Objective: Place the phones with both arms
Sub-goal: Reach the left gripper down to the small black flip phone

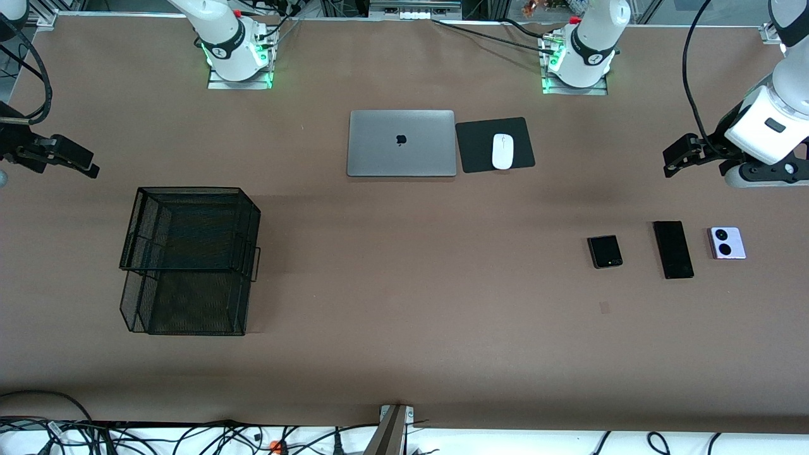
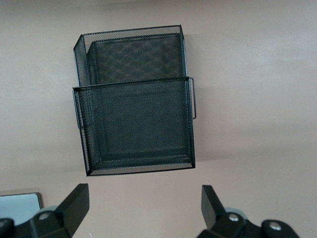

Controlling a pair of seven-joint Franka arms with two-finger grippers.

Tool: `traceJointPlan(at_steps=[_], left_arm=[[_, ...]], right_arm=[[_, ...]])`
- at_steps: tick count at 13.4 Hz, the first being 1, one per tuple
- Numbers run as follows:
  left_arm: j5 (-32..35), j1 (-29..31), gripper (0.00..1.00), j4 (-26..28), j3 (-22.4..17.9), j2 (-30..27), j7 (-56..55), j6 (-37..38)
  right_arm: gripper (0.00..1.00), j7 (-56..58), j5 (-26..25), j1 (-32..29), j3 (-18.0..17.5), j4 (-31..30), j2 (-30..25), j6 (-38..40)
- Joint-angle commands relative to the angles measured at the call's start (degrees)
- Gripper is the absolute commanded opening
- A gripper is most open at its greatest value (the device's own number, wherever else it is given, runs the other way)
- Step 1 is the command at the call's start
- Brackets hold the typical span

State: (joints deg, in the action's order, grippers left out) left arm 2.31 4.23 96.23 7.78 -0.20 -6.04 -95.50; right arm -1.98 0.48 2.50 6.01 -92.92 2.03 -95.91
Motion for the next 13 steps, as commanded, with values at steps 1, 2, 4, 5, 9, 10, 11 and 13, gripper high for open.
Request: traceJointPlan(at_steps=[1,2,4,5,9,10,11,13], left_arm=[[1.1,0.0,1.0,-1.9,0.1,0.9,1.2,1.5],[1.2,0.0,1.0,-1.9,0.1,0.9,0.9,1.5],[1.0,-0.1,1.0,-1.9,0.3,1.1,0.8,1.5],[0.9,-0.1,1.0,-1.8,0.4,1.2,0.7,1.7],[0.6,-0.1,1.0,-1.6,0.4,5.7,0.5,9.3],[0.7,-0.1,1.0,-1.4,0.4,7.4,0.3,10.8],[0.9,0.3,1.0,-1.5,0.4,9.8,0.1,10.7],[1.1,1.2,1.0,-0.8,0.2,12.8,0.1,5.6]], right_arm=[[1.0,0.1,-0.3,-0.1,-0.2,0.3,-0.4,0.9],[1.0,0.1,-0.3,-0.1,-0.1,0.3,-0.4,0.8],[1.0,0.2,-0.3,-0.1,-0.2,0.3,-0.4,0.8],[1.0,0.1,-0.3,-0.1,-0.2,0.3,-0.4,0.8],[1.0,0.1,-0.3,-0.1,-0.2,0.3,-0.3,0.8],[1.0,0.2,-0.3,-0.1,-0.2,0.3,-0.3,0.8],[1.0,0.2,-0.3,-0.1,-0.2,0.3,-0.3,0.8],[1.0,0.2,-0.3,-0.1,-0.2,0.3,-0.3,0.8]])
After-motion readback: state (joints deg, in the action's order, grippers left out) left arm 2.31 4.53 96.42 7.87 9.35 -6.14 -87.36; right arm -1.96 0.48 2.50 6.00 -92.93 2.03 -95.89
